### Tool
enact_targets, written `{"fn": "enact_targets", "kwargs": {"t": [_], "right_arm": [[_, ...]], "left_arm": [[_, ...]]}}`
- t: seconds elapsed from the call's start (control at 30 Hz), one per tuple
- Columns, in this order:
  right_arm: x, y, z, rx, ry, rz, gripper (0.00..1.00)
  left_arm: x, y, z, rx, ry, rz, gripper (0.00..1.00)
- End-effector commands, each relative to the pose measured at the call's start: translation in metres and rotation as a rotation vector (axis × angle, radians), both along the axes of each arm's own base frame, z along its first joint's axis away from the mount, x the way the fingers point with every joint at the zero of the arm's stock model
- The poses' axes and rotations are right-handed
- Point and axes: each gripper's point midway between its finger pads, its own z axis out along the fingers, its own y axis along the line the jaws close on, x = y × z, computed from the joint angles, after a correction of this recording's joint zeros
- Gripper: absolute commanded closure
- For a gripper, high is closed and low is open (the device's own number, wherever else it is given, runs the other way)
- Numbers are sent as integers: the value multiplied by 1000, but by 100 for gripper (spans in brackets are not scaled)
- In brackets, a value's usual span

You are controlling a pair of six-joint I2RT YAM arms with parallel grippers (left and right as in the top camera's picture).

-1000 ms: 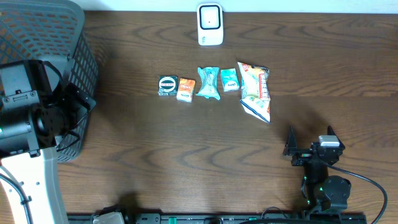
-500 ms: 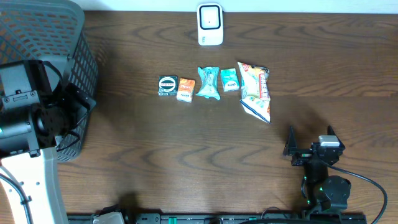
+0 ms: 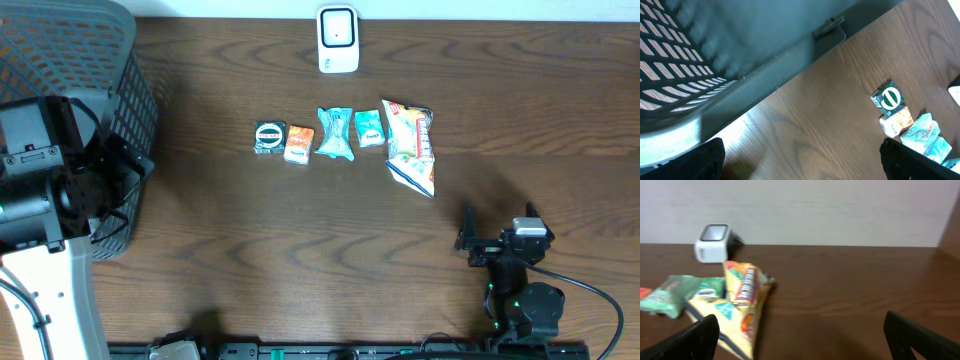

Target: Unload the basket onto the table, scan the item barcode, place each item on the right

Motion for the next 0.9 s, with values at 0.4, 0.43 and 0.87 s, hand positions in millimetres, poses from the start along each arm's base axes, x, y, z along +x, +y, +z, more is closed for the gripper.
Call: {"fn": "enact_targets", "kwargs": {"t": [0.4,0.43,0.87], "right_arm": [[-52,70,143,684,-425,587,1],[-64,62,165,672,-547,580,1],[-40,79,283,145,-451,512,1]], "left_arm": [[-2,2,5,7,-13,13,2],[-2,2,5,7,-13,13,2],[-2,2,5,7,-13,13,2]]}}
